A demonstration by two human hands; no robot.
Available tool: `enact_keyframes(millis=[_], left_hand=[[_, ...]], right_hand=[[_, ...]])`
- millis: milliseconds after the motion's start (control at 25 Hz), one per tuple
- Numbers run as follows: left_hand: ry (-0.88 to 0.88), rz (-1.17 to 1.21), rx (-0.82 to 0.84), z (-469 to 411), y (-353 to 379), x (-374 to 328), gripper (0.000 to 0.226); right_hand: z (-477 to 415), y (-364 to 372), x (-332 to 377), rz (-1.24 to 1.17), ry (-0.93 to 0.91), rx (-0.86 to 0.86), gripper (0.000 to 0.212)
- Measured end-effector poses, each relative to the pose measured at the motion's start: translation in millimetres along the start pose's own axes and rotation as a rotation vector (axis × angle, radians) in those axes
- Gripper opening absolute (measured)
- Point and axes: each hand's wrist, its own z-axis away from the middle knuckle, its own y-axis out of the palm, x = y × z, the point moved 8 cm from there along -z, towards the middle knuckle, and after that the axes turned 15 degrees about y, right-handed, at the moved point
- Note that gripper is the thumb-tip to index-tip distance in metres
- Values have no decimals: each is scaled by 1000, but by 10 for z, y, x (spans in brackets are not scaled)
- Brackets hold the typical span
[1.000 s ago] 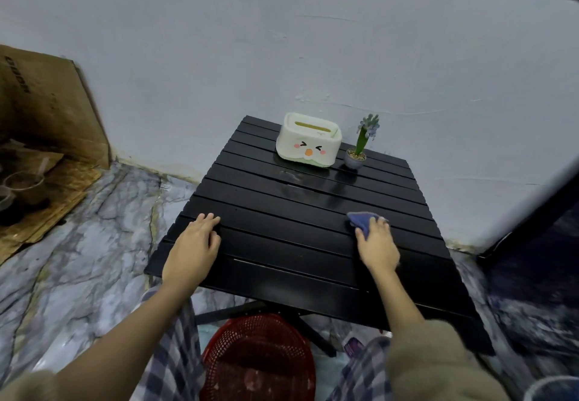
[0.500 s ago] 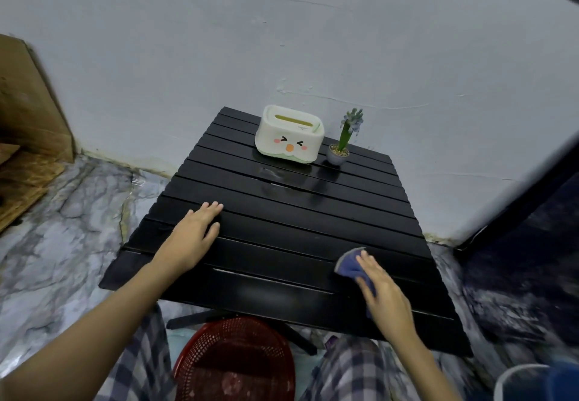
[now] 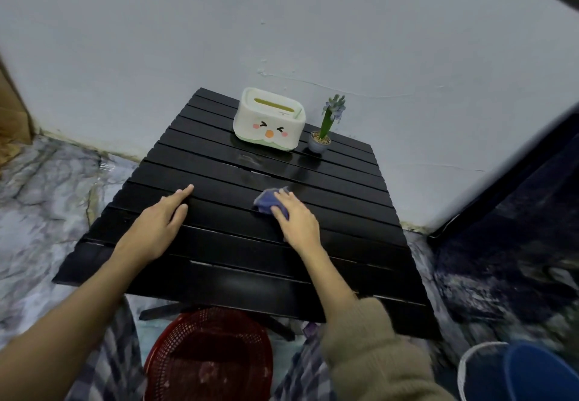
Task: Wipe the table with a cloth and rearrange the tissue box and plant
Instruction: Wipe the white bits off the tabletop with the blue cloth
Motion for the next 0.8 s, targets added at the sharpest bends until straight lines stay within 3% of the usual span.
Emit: enact_keyframes(millis=[80, 160, 320, 400, 480, 640, 720, 800], left_hand=[[-22, 14, 3, 26, 6, 3, 46], [-32, 25, 19, 24, 43, -71, 46], [19, -30, 58, 32, 134, -219, 45], [60, -50, 63, 41, 125, -236, 45], [112, -75, 66, 39, 108, -278, 45], [88, -55, 26, 63, 88, -335, 44], [97, -60, 35, 59, 93, -310, 44], [81, -63, 41, 48, 90, -276, 44]], right_hand=[[533, -47, -81, -64, -85, 18, 43], [888, -318, -607, -94, -26, -70, 43], [784, -992, -1978, -11, 484, -301, 39], [501, -1065, -2039, 6, 614, -326, 37], [188, -923, -1601, 23, 549, -317, 36], [406, -213, -443, -21, 170, -155, 38], [939, -80, -258, -59, 25, -71, 38], [1264, -229, -519, -106, -17, -86, 38]])
